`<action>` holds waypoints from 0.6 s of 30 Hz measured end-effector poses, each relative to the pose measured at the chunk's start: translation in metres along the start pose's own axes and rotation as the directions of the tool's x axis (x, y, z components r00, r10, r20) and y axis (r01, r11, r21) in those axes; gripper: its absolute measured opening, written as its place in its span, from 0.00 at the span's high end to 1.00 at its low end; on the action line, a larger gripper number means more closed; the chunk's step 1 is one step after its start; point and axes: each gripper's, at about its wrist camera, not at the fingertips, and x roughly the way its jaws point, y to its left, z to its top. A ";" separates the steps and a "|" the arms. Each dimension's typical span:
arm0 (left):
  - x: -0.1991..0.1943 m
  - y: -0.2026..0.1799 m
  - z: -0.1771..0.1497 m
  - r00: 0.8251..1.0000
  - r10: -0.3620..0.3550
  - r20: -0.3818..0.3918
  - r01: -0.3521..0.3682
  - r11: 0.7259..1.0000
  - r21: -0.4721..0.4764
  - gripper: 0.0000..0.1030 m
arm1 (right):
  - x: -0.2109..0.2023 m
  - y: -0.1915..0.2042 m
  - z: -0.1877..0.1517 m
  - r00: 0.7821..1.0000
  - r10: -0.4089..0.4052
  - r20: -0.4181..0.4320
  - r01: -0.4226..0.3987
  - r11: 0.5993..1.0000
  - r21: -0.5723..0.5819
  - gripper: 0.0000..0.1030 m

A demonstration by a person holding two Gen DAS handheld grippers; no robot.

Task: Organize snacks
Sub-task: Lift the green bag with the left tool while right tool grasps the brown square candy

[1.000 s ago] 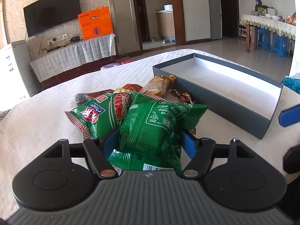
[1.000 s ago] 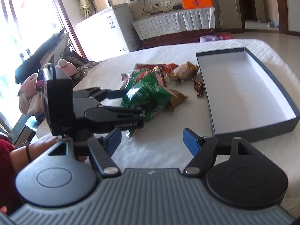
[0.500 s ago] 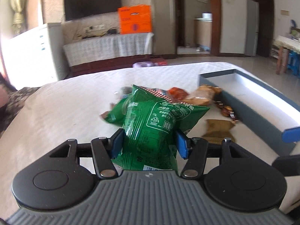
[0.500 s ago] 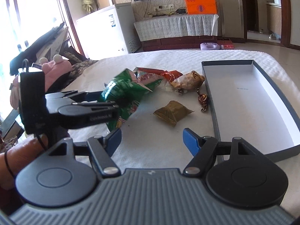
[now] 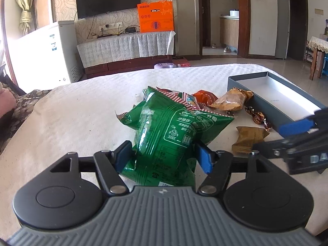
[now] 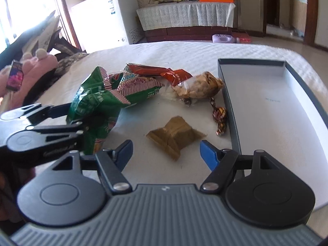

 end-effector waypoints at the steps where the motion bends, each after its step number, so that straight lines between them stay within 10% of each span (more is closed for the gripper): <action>1: 0.001 0.001 0.000 1.000 0.001 -0.003 -0.001 1.000 -0.002 0.25 | 0.006 0.005 0.004 1.000 -0.024 -0.006 0.024 0.998 -0.050 0.28; 7: -0.001 0.004 -0.002 1.000 0.002 -0.002 -0.002 1.000 -0.005 0.23 | 0.043 0.024 0.007 0.990 -0.122 -0.075 0.091 0.940 -0.329 0.29; 11: -0.005 -0.001 -0.002 1.000 0.018 0.023 -0.020 0.999 0.050 0.23 | 0.047 0.014 0.013 0.994 -0.051 -0.097 0.026 0.969 -0.247 0.50; 18: -0.007 -0.021 -0.005 0.999 -0.005 0.044 -0.002 0.987 0.160 0.31 | 0.037 0.015 0.006 0.993 -0.052 -0.107 0.028 0.975 -0.220 0.55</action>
